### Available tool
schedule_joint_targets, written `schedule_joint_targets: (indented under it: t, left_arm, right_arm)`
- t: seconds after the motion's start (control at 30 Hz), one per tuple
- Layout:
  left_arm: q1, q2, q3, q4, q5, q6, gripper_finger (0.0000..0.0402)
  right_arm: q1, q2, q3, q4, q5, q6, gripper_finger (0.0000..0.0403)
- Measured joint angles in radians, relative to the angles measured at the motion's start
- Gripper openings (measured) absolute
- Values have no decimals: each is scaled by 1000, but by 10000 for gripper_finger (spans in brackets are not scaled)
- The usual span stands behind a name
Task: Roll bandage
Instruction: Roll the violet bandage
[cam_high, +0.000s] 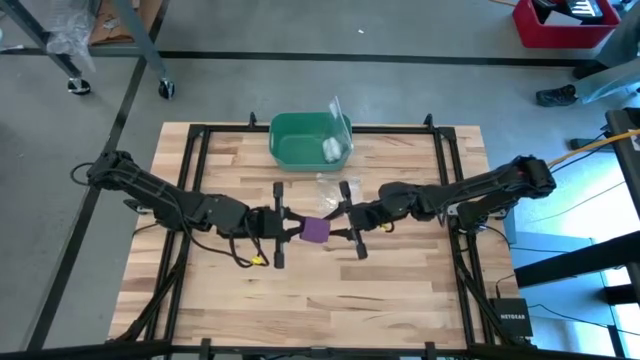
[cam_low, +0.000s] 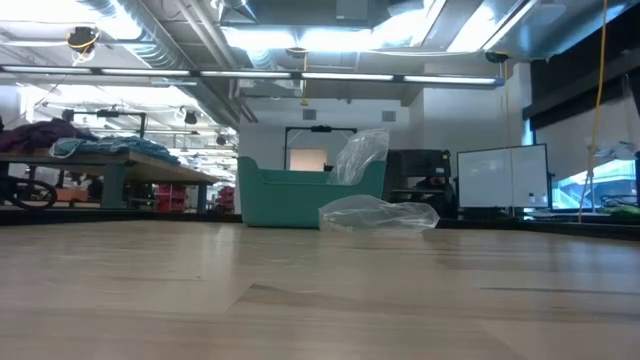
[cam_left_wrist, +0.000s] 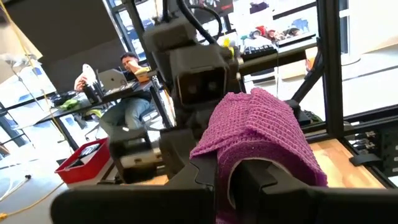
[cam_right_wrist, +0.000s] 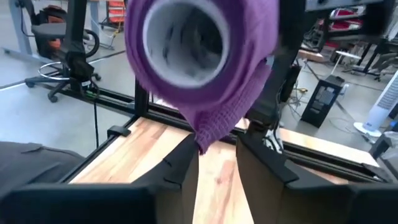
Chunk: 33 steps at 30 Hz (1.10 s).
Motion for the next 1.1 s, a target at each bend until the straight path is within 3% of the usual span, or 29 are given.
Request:
schedule_joint_targets:
  t: [0.73,0.83,0.97,1.1]
  left_arm:
    - [0,0,0,10,0,0,15]
    - [0,0,0,10,0,0,15]
    - [0,0,0,10,0,0,15]
    - [0,0,0,12,0,0,15]
  right_arm:
    - [1,21,0,38,-16,-2,91]
    - [1,24,0,39,-7,-3,72]
    - [1,25,0,40,-7,-11,14]
    - [1,25,0,34,-6,-23,14]
